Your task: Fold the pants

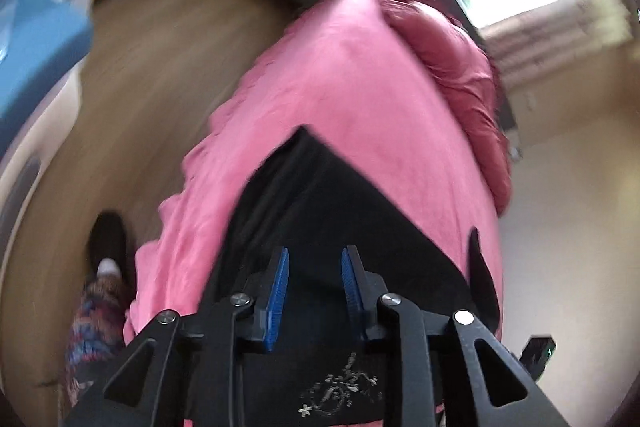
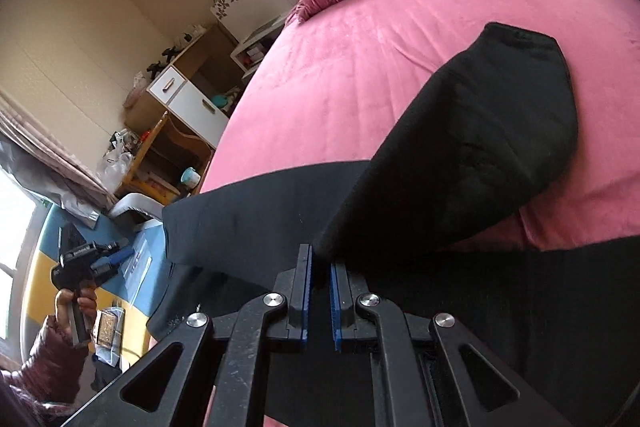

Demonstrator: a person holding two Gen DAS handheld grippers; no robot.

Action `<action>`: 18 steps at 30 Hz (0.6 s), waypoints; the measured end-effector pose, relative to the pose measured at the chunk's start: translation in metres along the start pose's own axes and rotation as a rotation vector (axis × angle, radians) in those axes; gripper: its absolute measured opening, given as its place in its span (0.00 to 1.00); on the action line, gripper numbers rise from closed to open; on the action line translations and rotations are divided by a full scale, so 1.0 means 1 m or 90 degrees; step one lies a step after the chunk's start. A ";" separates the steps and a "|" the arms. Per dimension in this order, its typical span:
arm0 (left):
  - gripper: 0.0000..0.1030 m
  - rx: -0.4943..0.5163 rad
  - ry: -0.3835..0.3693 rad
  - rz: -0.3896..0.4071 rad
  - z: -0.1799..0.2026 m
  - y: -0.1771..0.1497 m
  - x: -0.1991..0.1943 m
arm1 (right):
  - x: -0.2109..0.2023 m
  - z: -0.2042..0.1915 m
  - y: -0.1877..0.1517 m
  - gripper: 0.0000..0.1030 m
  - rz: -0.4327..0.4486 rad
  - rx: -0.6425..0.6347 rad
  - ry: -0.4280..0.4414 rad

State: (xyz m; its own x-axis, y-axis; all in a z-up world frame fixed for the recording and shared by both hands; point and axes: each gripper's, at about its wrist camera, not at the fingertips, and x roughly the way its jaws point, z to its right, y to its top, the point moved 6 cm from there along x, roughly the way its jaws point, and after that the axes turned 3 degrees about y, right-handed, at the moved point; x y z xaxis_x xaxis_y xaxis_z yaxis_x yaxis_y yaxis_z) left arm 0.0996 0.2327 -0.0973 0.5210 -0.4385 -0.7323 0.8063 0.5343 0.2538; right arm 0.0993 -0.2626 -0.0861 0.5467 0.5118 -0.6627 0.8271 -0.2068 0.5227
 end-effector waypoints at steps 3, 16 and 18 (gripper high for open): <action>0.31 -0.039 0.013 -0.017 -0.016 -0.010 0.010 | 0.004 0.002 0.003 0.08 0.002 0.002 -0.001; 0.31 -0.152 -0.014 -0.055 -0.027 -0.020 0.068 | 0.019 0.000 0.014 0.08 -0.003 0.007 -0.006; 0.31 -0.166 -0.011 -0.055 -0.028 -0.017 0.075 | 0.021 0.001 0.012 0.08 -0.005 0.009 -0.007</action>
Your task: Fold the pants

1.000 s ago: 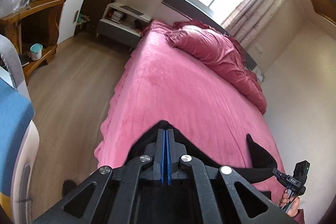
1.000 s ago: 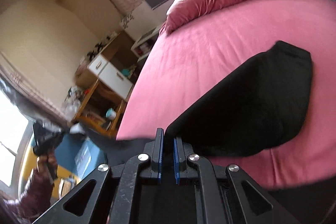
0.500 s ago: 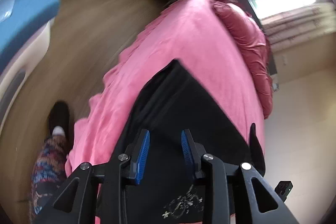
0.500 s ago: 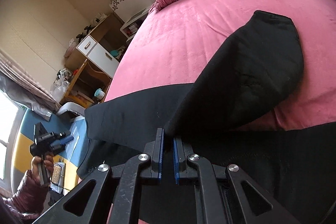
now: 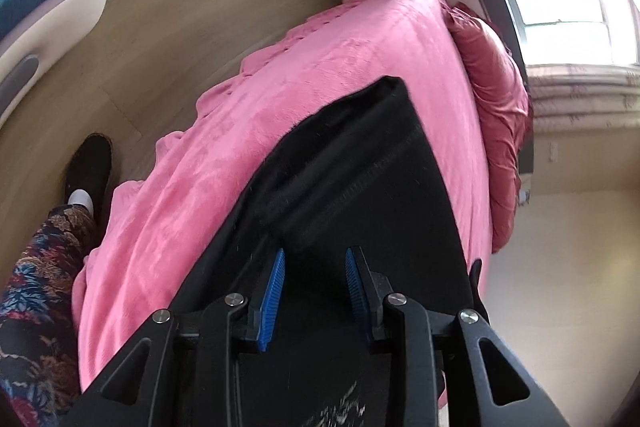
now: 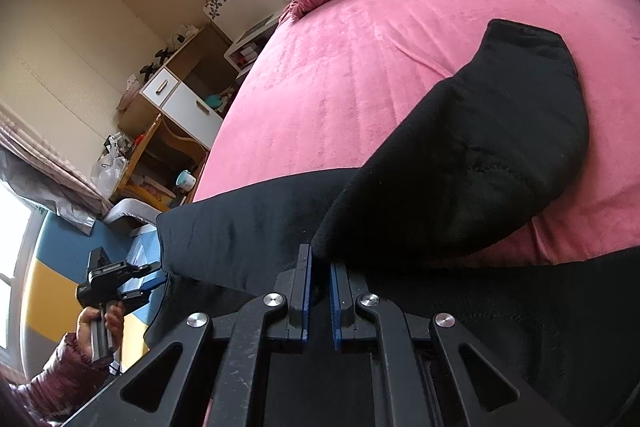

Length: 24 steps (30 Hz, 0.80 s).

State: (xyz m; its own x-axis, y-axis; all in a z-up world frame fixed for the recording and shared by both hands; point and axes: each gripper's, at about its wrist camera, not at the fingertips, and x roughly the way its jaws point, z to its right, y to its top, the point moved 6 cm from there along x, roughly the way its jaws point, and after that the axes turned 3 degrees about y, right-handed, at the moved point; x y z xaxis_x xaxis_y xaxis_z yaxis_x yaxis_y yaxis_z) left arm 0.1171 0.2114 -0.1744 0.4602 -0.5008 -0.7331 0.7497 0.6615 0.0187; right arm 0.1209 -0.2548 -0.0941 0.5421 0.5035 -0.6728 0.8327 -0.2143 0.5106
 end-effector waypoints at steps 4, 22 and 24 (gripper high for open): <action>0.29 -0.024 0.000 0.001 -0.001 0.005 0.009 | 0.004 0.002 0.001 0.08 -0.002 0.003 0.000; 0.07 0.141 -0.073 0.157 0.099 0.026 -0.105 | -0.030 -0.015 0.033 0.08 0.085 0.000 0.032; 0.07 0.160 -0.068 0.148 0.093 0.012 -0.119 | -0.042 -0.017 0.023 0.08 0.081 -0.017 0.030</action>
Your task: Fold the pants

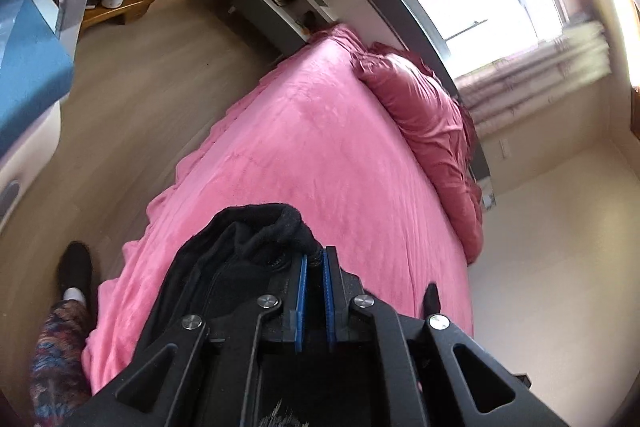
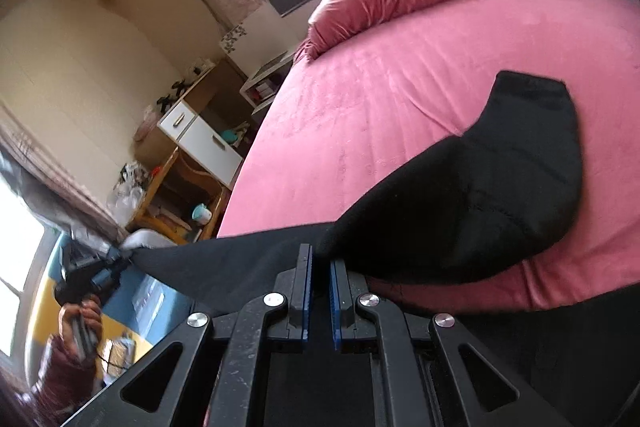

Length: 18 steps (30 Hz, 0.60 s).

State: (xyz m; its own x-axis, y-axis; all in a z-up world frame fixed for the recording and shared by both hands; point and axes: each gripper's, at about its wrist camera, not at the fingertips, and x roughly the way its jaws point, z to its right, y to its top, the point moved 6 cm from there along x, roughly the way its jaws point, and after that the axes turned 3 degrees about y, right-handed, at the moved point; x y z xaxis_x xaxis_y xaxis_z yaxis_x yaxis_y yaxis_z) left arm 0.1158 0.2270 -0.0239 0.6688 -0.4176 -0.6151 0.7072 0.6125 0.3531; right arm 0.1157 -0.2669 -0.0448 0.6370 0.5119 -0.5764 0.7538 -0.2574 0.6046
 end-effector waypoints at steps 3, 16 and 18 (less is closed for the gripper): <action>0.07 0.010 0.019 -0.022 -0.016 -0.026 -0.017 | -0.019 0.004 -0.032 0.08 -0.036 -0.010 -0.005; 0.07 -0.088 0.120 -0.117 -0.115 -0.136 -0.015 | -0.018 0.045 -0.154 0.07 -0.159 0.035 -0.063; 0.07 -0.079 0.123 -0.114 -0.112 -0.138 -0.017 | -0.021 0.046 -0.153 0.07 -0.160 0.020 -0.070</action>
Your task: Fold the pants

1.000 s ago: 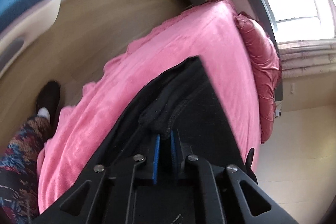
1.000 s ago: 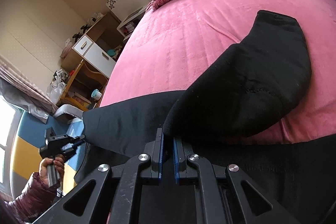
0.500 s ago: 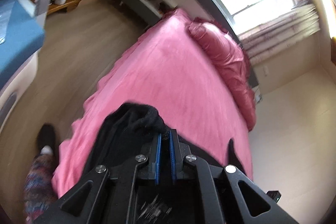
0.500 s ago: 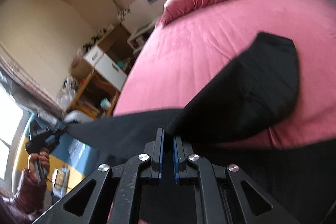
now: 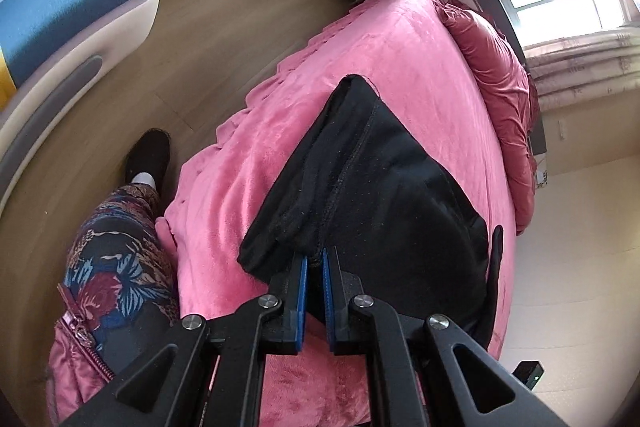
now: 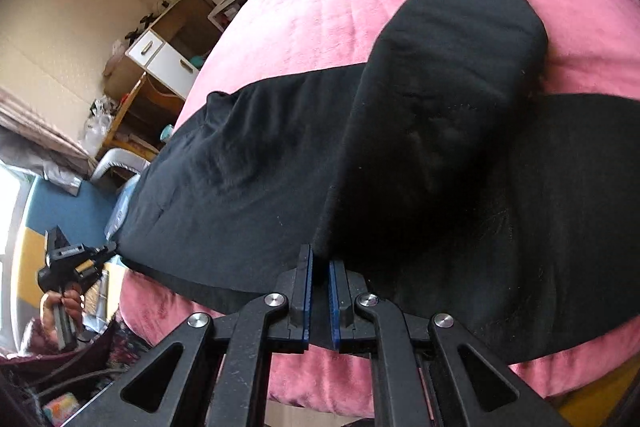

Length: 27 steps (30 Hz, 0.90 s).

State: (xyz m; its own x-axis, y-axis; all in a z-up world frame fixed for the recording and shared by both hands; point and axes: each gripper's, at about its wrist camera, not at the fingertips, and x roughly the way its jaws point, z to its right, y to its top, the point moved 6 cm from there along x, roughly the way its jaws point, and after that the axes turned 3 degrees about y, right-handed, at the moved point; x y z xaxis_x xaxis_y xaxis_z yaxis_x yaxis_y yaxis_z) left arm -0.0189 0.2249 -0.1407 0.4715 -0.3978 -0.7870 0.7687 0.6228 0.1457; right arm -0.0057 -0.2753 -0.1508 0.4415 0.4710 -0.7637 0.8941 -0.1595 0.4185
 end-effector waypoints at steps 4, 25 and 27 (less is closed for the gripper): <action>0.07 0.018 0.014 -0.016 0.004 -0.010 0.002 | -0.005 0.004 0.004 0.07 0.017 0.014 -0.011; 0.23 0.228 0.117 0.078 0.076 0.006 -0.028 | -0.045 0.028 0.054 0.35 0.068 -0.003 -0.131; 0.23 0.293 0.096 0.055 0.105 -0.008 -0.011 | -0.046 0.029 0.088 0.38 0.093 -0.003 -0.162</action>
State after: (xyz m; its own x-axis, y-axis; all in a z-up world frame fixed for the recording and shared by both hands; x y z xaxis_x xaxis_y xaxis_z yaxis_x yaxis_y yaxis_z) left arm 0.0152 0.1529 -0.0704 0.5006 -0.2351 -0.8331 0.8565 0.2739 0.4374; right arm 0.0545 -0.3360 -0.0931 0.5703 0.2100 -0.7942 0.8199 -0.2054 0.5344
